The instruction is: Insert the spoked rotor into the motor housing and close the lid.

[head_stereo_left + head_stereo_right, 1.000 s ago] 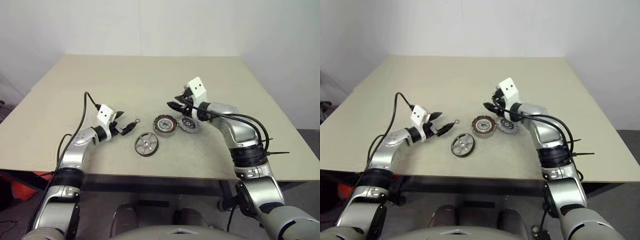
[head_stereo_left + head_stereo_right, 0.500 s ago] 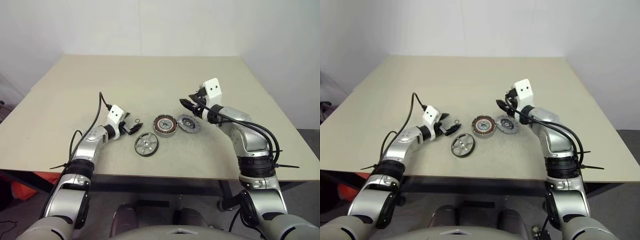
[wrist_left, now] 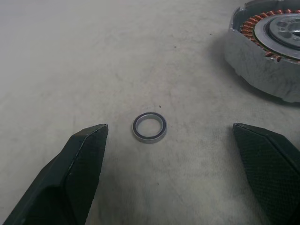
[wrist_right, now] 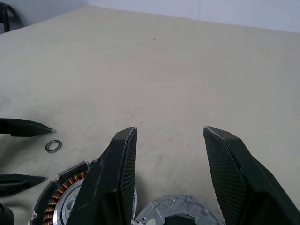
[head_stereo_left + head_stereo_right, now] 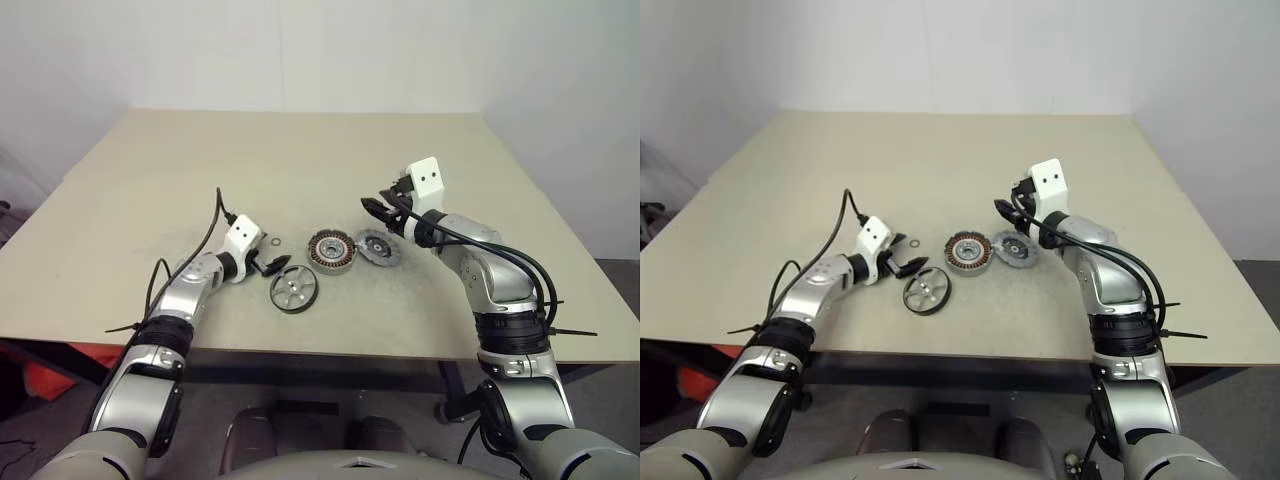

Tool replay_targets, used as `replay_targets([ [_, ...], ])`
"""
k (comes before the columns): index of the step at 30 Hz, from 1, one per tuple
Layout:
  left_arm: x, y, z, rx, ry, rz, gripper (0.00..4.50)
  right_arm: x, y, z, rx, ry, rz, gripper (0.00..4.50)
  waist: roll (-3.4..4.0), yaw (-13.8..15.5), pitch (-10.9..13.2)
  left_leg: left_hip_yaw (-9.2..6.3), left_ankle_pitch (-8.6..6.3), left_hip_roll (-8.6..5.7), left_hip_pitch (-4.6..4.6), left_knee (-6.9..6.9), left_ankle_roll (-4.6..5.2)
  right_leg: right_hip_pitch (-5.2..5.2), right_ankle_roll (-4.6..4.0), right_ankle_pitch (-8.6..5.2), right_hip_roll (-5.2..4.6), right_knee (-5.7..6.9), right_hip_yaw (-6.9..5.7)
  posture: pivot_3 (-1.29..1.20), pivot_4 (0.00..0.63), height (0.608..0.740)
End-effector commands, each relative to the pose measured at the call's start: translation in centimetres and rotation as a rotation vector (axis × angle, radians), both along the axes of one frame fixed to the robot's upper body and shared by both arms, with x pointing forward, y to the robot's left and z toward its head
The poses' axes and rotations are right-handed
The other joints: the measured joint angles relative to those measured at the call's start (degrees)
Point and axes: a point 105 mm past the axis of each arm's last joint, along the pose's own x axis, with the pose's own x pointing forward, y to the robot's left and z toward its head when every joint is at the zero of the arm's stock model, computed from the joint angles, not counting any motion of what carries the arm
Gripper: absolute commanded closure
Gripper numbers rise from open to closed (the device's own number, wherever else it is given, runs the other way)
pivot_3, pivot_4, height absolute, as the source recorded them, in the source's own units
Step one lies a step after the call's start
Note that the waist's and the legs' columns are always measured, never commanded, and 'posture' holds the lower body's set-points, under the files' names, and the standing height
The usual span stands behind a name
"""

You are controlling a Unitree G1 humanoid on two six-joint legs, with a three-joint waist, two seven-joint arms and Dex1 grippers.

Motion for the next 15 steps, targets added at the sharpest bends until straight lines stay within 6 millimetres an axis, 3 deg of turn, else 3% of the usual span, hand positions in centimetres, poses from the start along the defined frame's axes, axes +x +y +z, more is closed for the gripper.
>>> replay_targets([
  [1, 0.48, -0.84, 1.04, -0.044, -0.007, 0.002, 0.00, 0.24, -0.23, 1.71, 0.028, -0.051, -0.002, 2.22, 0.00, 0.2, 0.0, 0.00, 0.00, -0.01, 0.00, 0.00, 0.00, 0.01, 0.00, 0.00, -0.02, 0.00, 0.00, 0.00, 0.000, 0.740],
  [15, 1.11, -1.76, 0.51, -0.043, 0.022, 0.040, 0.00, 0.33, -0.27, 1.37, 0.039, -0.039, -0.015, 2.22, 0.00, 1.2, 0.0, 0.00, 0.00, -0.01, 0.02, 0.01, 0.00, 0.05, 0.01, 0.00, -0.02, -0.02, 0.00, 0.00, 0.000, 0.740],
])
